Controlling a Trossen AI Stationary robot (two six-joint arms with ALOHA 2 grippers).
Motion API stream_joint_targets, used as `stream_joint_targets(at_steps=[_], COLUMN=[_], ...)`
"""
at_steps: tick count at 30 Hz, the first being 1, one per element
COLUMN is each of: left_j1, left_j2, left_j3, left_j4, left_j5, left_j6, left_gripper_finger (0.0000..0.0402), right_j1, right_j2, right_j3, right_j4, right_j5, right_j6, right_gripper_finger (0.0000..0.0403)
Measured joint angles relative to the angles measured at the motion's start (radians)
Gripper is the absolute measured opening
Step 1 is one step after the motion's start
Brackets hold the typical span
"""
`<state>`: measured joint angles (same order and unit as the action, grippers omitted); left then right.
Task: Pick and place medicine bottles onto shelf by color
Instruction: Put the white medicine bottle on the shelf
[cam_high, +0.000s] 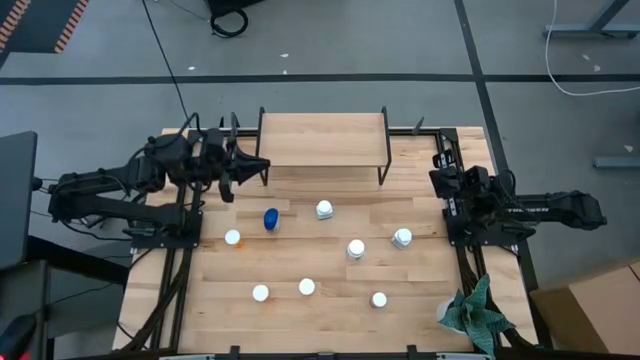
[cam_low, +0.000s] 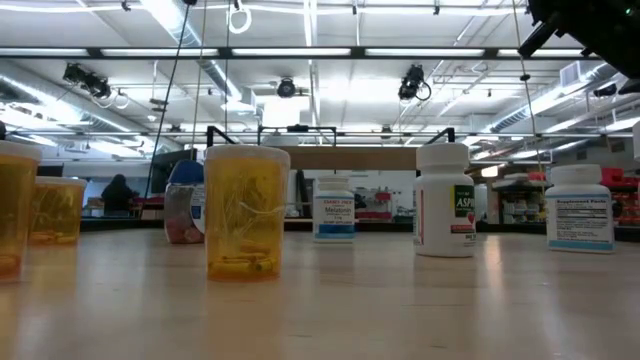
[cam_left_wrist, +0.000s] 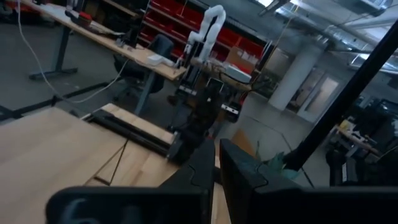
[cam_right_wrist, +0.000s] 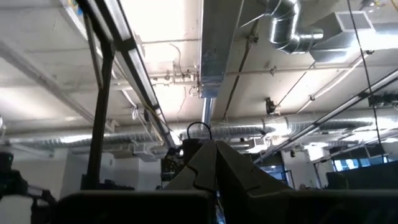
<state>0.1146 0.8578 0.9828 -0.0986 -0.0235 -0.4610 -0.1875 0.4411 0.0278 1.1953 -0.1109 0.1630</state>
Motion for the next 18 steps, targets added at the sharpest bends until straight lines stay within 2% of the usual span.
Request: stream_joint_targets(at_steps=[11,14,18], left_j1=[0.000,0.000,0.000], left_j2=[0.014,0.014,0.014], left_j3=[0.020,0.020,0.020], left_j4=[0.075,0.078,0.078], left_j5=[-0.009,-0.027,-0.056], left_j6=[0.007,0.047,0.121], left_gripper_finger=[0.0036,0.0037,0.0048], right_j1=[0.000,0.000,0.000], right_j2=[0.024,0.066,0.160], right_j3=[0.136,0.229,0.402], right_j4=[-0.032,-0.192,-0.566], right_j5=[0.052,0.062,0.062], right_j6=[-0.055,-0.035,0.045], right_gripper_finger=[0.0017,0.0017,0.0017])
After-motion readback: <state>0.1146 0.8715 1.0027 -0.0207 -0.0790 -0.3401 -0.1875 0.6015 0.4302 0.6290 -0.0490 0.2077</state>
